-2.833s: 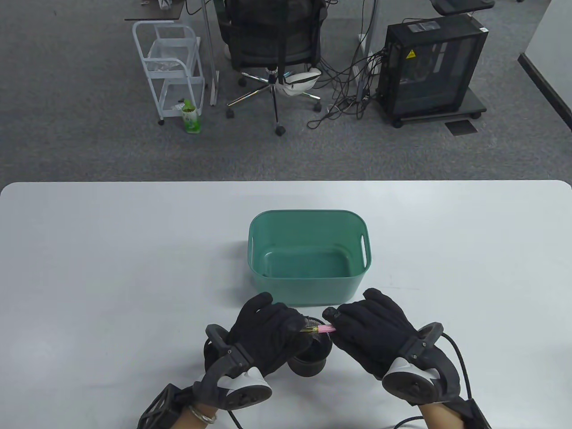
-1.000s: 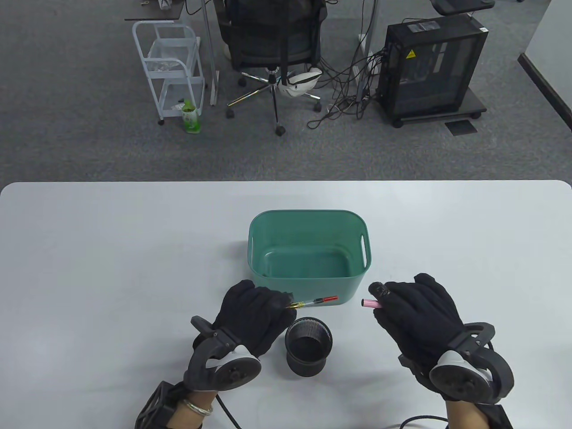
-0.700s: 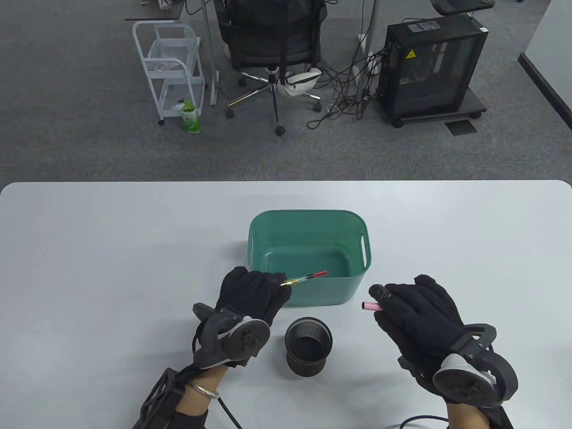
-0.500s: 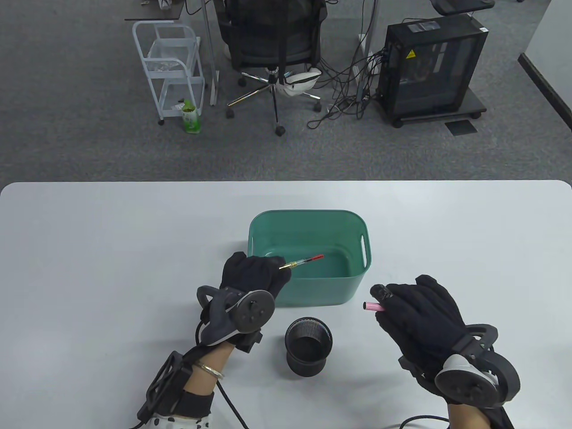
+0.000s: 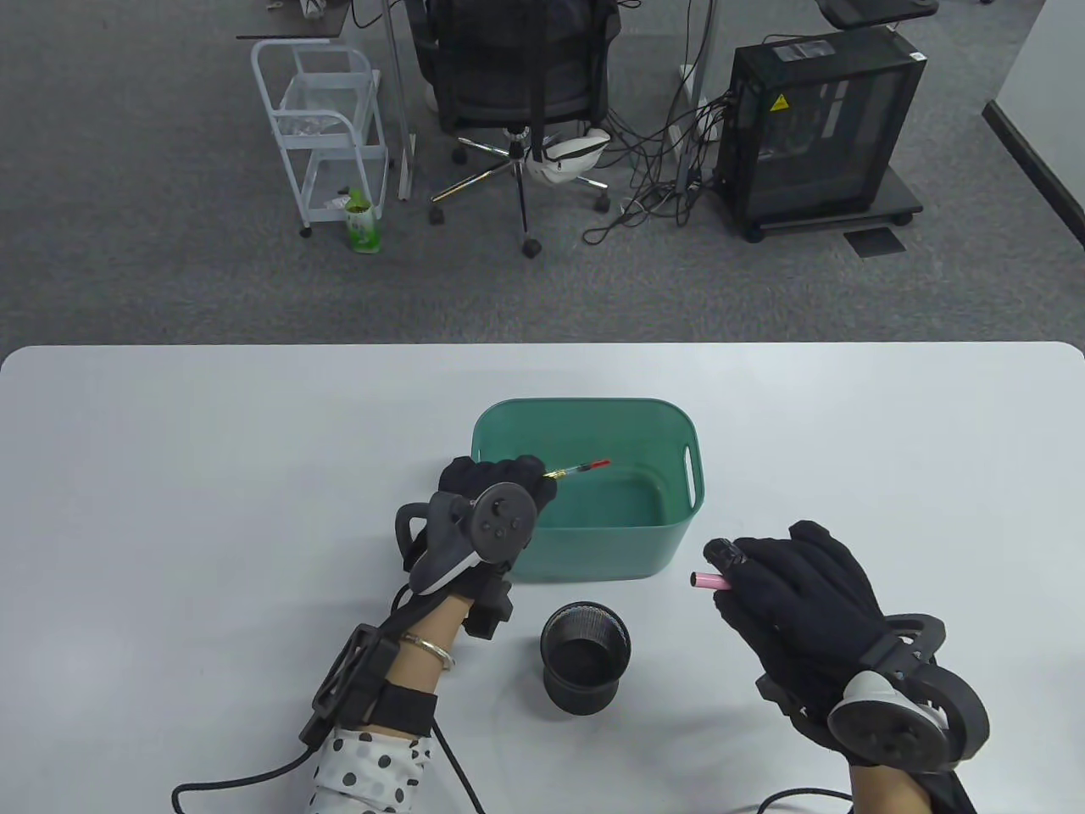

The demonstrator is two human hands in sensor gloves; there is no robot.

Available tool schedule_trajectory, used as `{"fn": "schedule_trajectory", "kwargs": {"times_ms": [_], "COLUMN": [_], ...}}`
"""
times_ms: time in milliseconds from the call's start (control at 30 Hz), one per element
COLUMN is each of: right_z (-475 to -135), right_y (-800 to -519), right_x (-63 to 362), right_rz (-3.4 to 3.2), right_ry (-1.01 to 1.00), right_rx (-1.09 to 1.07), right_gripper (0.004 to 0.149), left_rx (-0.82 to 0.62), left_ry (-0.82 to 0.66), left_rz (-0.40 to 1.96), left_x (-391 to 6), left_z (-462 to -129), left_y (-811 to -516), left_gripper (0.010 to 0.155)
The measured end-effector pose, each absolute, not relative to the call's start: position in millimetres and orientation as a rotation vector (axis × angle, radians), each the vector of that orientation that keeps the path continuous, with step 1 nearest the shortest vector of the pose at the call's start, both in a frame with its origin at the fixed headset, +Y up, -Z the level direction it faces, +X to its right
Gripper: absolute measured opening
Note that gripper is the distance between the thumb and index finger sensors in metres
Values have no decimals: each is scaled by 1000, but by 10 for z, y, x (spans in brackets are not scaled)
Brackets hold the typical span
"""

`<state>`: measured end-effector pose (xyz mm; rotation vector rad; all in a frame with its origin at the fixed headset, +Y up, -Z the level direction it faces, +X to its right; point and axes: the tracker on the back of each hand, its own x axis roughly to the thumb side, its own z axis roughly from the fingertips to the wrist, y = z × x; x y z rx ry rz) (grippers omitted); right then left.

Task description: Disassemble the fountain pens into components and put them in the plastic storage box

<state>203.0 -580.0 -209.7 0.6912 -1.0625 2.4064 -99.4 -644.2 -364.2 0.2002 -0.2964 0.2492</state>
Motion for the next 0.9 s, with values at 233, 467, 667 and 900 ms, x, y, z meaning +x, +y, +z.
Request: {"fn": "schedule_trajectory", "kwargs": {"times_ms": [233,467,667,900], "right_z": [-2108,-2112,-2117,-2123], "right_y": [-5803,-5799,-5798,-5799], "right_x": [2023,2027,2026,2027], "right_rz": [2413,2410,2413,2419], "right_ry": [-1055,-1057,-1055,-1054], "right_rx": [694,690,689,686], "right_gripper": [45,45,44,44], "left_rx": [194,181,159,170], "left_ry": [-300,-321,-369,-427], "left_rz": [235,238,220,176], "left_x": [-930,-935,-958,-1078], "left_z": [-3695,-3696,-3621,-3395], "left_y": [-6518,-6579,-6605,-6614], "left_gripper": [44,54,65,69]}}
